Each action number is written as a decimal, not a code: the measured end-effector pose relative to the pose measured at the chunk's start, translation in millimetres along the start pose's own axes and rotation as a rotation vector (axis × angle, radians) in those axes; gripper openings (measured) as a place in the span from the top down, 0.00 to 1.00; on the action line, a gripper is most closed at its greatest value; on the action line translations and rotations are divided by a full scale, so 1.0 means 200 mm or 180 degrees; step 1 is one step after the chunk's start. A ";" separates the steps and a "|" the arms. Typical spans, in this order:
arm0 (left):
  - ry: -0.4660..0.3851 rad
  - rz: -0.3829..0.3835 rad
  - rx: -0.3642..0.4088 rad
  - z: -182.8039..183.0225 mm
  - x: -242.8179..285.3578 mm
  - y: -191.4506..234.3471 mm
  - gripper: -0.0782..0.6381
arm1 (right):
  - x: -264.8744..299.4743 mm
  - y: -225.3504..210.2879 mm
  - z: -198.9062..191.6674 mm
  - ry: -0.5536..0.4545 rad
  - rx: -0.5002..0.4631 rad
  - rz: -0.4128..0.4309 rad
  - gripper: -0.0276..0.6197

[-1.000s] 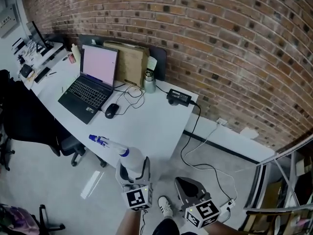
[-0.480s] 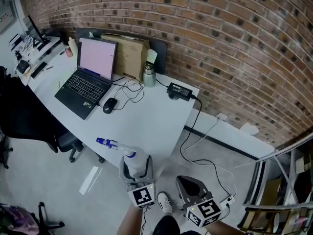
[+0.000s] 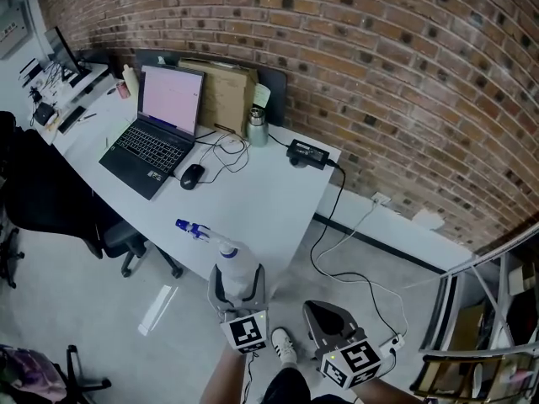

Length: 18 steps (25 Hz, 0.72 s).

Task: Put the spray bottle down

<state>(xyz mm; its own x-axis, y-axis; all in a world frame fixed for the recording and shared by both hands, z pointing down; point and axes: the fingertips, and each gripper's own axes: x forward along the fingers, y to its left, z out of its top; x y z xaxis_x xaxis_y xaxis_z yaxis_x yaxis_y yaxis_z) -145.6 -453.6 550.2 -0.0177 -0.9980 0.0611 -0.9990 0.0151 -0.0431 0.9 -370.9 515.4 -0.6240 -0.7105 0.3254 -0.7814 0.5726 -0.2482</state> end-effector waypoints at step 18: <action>0.0539 0.0064 -0.0345 0.27 -1.00 -0.06 0.88 | -0.37 0.32 -0.07 -0.0252 -0.0162 0.0143 0.96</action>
<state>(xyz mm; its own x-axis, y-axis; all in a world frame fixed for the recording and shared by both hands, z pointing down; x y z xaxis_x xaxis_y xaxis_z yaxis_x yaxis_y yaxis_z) -127.1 -258.0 485.7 -0.0355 -0.9728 0.2287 -0.9968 0.0507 0.0610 -2.8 -275.3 487.3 -0.6588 -0.7125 0.2414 -0.7523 0.6233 -0.2135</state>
